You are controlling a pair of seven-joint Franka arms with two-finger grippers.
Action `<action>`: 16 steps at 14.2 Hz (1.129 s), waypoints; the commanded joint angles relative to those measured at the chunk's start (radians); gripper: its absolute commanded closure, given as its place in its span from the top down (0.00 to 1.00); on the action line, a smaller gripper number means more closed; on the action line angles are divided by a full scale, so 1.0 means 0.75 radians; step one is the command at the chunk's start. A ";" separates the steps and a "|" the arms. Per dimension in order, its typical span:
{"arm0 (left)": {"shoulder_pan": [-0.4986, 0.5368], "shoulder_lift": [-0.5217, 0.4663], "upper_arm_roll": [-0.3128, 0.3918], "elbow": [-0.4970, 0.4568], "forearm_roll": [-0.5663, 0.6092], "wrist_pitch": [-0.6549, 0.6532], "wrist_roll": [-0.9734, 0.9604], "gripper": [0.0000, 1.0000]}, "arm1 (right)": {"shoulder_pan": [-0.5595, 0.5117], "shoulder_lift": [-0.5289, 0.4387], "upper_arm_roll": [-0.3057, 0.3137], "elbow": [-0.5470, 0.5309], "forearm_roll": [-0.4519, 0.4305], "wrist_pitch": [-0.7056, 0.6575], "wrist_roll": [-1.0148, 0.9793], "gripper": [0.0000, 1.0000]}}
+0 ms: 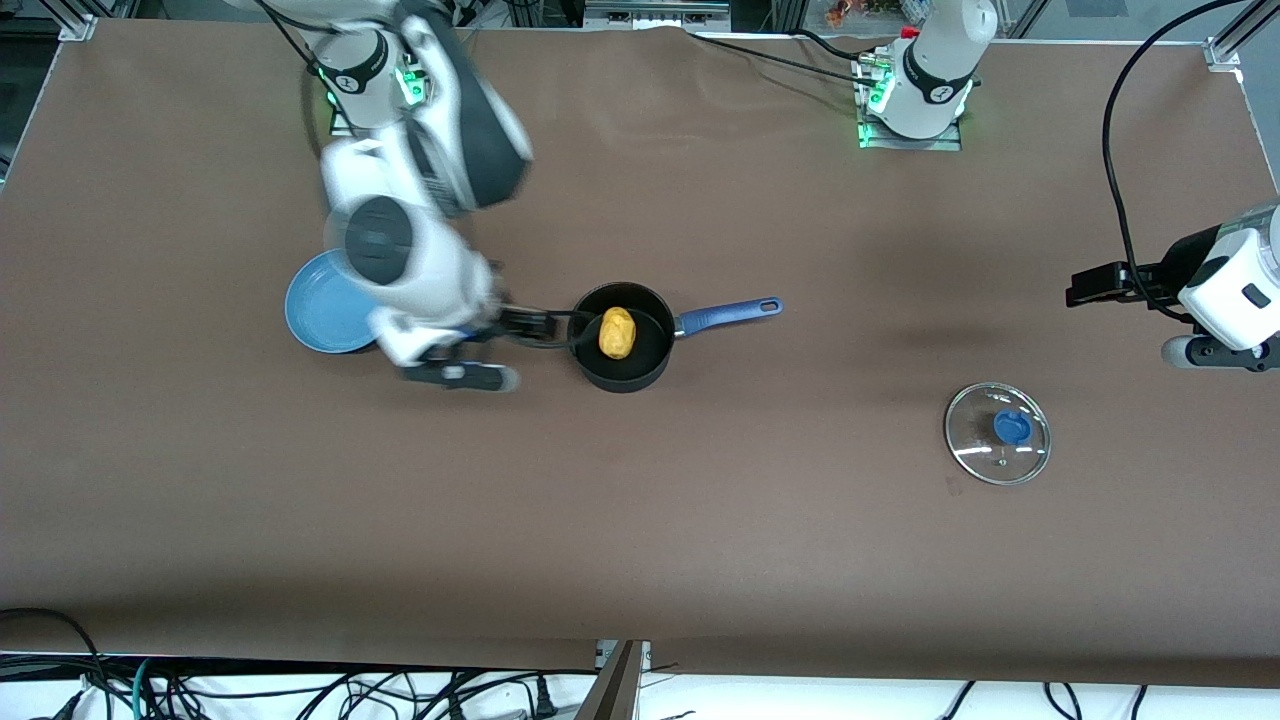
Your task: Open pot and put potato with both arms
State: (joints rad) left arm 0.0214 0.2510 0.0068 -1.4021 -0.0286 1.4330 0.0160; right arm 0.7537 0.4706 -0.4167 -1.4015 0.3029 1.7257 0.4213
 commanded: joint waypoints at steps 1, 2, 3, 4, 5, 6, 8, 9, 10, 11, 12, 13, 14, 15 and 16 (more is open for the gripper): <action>-0.004 0.005 -0.003 0.018 0.028 0.000 -0.007 1.00 | 0.008 -0.089 -0.170 -0.042 0.001 -0.126 -0.199 1.00; -0.004 0.007 -0.003 0.018 0.028 0.000 -0.007 1.00 | 0.008 -0.116 -0.243 -0.044 0.001 -0.167 -0.279 1.00; -0.004 0.007 -0.003 0.018 0.028 0.000 -0.005 1.00 | 0.008 -0.130 -0.323 -0.042 0.001 -0.198 -0.367 1.00; -0.004 0.007 -0.003 0.020 0.028 0.000 -0.005 1.00 | 0.008 -0.132 -0.391 -0.038 0.001 -0.231 -0.471 1.00; -0.004 0.007 -0.003 0.020 0.028 0.000 -0.005 1.00 | 0.012 -0.159 -0.446 -0.042 0.001 -0.243 -0.565 1.00; -0.004 0.007 -0.003 0.018 0.028 0.000 -0.005 1.00 | 0.004 -0.179 -0.471 -0.046 0.001 -0.258 -0.619 1.00; -0.004 0.007 -0.003 0.018 0.028 0.000 -0.007 1.00 | -0.058 -0.230 -0.455 -0.042 -0.045 -0.307 -0.642 1.00; -0.004 0.007 -0.003 0.018 0.028 0.000 -0.007 1.00 | -0.078 -0.267 -0.398 -0.046 -0.119 -0.327 -0.640 1.00; -0.004 0.007 -0.003 0.020 0.028 0.000 -0.007 1.00 | -0.145 -0.304 -0.323 -0.060 -0.176 -0.352 -0.640 1.00; -0.004 0.007 -0.003 0.020 0.028 0.000 -0.007 1.00 | -0.221 -0.325 -0.237 -0.068 -0.207 -0.354 -0.644 1.00; -0.004 0.007 -0.003 0.020 0.028 0.000 -0.007 1.00 | -0.294 -0.341 -0.137 -0.080 -0.244 -0.344 -0.642 1.00; -0.004 0.007 -0.003 0.020 0.028 0.000 -0.007 1.00 | -0.358 -0.357 -0.035 -0.091 -0.303 -0.327 -0.631 1.00; -0.004 0.007 -0.003 0.020 0.028 0.000 -0.007 1.00 | -0.438 -0.376 0.068 -0.105 -0.350 -0.311 -0.621 1.00; -0.004 0.007 -0.003 0.020 0.028 0.002 -0.005 1.00 | -0.538 -0.410 0.172 -0.154 -0.363 -0.268 -0.621 1.00; -0.004 0.007 -0.003 0.020 0.028 0.000 -0.005 1.00 | -0.648 -0.457 0.266 -0.221 -0.365 -0.213 -0.621 1.00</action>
State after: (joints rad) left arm 0.0214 0.2530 0.0069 -1.4018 -0.0286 1.4337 0.0160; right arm 0.4078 0.2154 -0.3559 -1.4590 0.0557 1.4982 -0.0493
